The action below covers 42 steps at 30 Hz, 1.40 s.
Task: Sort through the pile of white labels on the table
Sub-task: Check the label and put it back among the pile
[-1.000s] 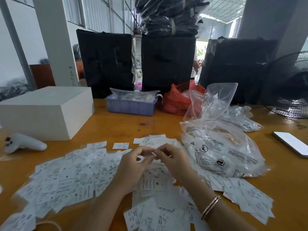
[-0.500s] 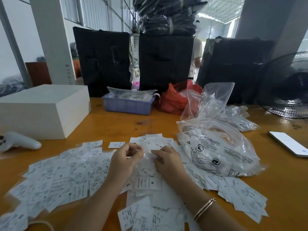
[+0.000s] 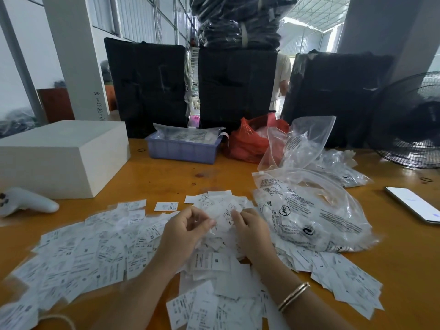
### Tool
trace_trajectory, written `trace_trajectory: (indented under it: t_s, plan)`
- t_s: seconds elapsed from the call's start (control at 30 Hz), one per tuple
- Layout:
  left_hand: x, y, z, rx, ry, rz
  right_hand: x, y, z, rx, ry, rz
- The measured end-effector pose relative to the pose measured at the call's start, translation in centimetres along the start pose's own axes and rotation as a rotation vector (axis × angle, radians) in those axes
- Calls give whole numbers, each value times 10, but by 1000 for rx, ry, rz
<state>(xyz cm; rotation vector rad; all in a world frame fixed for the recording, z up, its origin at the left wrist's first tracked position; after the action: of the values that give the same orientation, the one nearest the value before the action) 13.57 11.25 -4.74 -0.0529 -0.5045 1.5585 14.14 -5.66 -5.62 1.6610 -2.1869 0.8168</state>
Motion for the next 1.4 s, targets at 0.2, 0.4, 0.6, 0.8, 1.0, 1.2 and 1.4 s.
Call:
trace_trajectory:
  t_s: [0.2,0.4,0.6,0.8,1.0,1.2,1.4]
  plan:
    - [-6,3,5,-79,-109,-68,0,-1,1,-2,-32,31]
    - [-10,6,12,-106,-190,-102,11,5,-10,51,-173,130]
    - [-9,4,8,-72,-213,-100,9,15,-14,-23,-631,-26]
    - [-11,4,7,-78,-259,-104,-4,22,-17,-136,-761,-131]
    - [-13,6,9,-91,-231,-128,-4,19,-13,-137,-709,-99]
    - [-10,3,6,-55,-149,-101,-9,20,-16,-108,-740,-170]
    - [-8,3,7,-56,-123,-99,2,16,-9,-88,-791,-68]
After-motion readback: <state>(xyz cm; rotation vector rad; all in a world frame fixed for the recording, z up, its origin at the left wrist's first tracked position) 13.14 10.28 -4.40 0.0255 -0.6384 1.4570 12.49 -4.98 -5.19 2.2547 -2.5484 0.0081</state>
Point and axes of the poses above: each hand's wrist, its own y-axis away from the middle knuckle, its own x-axis out of the back of the hand, z = x × y, the point moved 6 cm from there along -y, towards the middle knuckle, and after that the axes turned 1 degree about y, right-handed, at the moved point
